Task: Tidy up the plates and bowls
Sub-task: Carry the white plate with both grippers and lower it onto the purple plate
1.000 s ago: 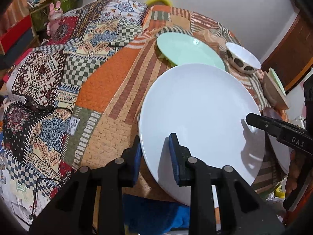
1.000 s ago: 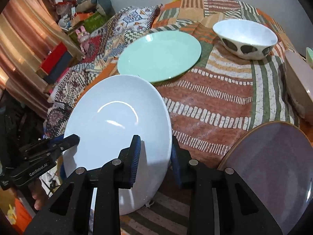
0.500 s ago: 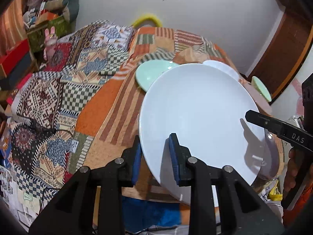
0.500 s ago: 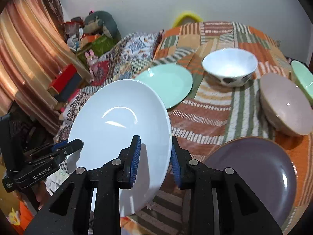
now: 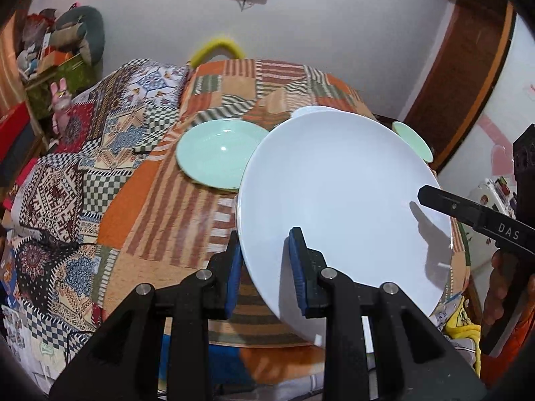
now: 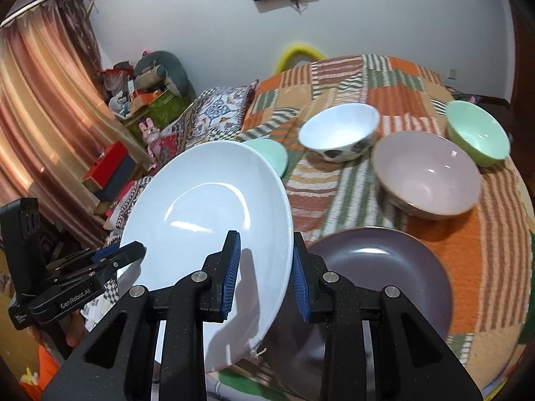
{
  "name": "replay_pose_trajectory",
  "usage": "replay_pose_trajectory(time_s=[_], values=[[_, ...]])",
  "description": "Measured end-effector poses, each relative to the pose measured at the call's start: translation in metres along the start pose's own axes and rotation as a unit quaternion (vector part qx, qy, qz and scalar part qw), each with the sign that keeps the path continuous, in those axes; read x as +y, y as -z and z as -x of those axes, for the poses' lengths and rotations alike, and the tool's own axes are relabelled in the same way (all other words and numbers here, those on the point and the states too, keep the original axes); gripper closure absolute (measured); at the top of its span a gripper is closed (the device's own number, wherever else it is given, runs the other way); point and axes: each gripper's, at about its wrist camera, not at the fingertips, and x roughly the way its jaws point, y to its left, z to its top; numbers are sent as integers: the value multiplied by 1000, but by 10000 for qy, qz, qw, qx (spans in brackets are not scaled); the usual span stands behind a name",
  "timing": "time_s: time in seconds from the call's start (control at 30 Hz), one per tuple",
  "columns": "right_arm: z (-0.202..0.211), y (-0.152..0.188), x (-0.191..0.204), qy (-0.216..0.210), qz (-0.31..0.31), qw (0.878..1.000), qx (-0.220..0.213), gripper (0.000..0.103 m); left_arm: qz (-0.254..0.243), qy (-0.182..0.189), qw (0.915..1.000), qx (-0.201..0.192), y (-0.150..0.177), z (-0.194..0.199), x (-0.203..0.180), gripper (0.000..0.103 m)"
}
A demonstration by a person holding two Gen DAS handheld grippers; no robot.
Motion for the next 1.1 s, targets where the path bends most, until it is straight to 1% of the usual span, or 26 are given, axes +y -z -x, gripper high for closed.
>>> replay_pose_trajectory(time_s=[0.33, 0.67, 0.87, 1.1], values=[[31, 18, -48, 72, -342, 9993, -122, 76, -285, 145, 9992, 243, 0, -16, -51, 76], [43, 36, -89, 224, -760, 9968, -82, 76, -690, 179, 9959, 558, 5, -45, -98, 75], [45, 48, -111, 361, -959, 9947, 9, 75, -785, 265, 9931, 824, 8, -70, -110, 75], [36, 55, -122, 537, -1017, 9932, 199, 76, -814, 282, 9906, 1064, 12, -92, -115, 75]])
